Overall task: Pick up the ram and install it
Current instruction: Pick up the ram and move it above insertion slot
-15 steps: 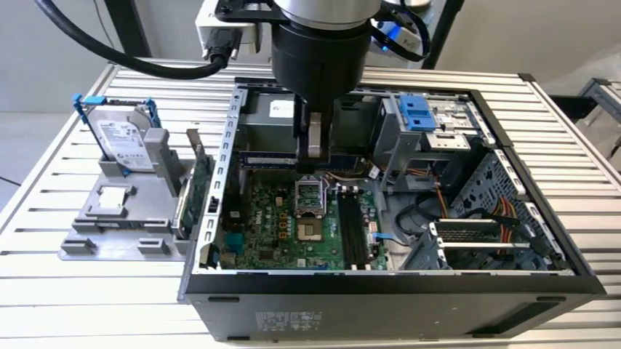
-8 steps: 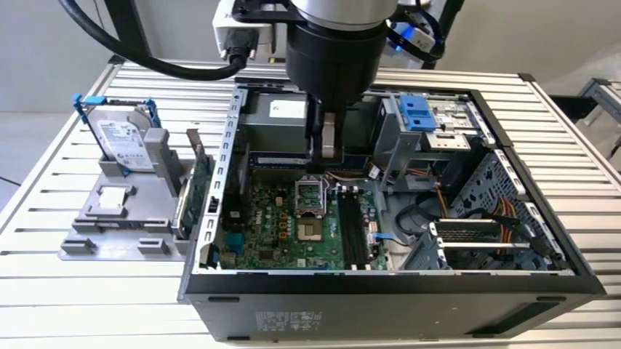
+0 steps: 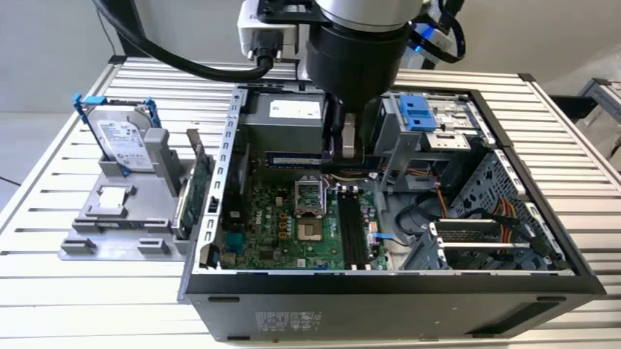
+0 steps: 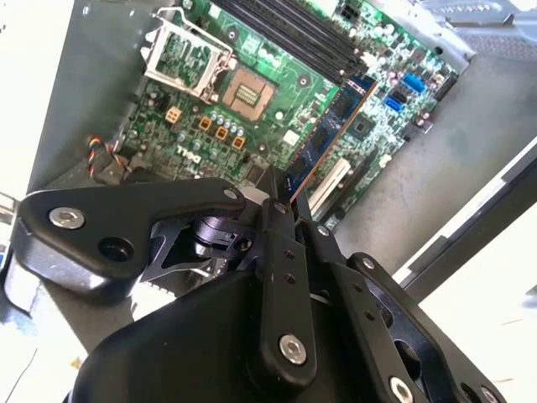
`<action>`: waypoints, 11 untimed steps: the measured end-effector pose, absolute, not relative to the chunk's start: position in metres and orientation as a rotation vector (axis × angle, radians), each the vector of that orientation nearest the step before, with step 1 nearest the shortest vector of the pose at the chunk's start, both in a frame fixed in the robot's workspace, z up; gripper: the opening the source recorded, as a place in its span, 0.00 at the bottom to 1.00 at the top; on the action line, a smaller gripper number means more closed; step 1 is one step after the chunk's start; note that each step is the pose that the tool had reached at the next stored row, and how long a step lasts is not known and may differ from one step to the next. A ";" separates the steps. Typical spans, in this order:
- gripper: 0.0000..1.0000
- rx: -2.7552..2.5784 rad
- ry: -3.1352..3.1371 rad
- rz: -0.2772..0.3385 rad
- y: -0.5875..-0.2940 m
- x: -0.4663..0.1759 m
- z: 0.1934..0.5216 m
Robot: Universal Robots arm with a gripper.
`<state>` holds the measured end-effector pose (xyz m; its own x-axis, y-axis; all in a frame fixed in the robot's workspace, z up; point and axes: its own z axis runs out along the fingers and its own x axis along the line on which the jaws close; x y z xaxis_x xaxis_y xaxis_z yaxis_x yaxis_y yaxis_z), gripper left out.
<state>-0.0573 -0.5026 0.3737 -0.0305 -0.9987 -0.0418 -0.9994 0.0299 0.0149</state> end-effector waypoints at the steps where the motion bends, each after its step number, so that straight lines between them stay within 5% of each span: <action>1: 0.00 -2.170 2.243 0.062 -0.503 -0.056 0.374; 11: 0.00 -2.130 2.280 0.062 -0.503 -0.045 0.374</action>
<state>-0.0455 -0.5025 0.3737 -0.0683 -0.9968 -0.0418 -0.9976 0.0677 0.0149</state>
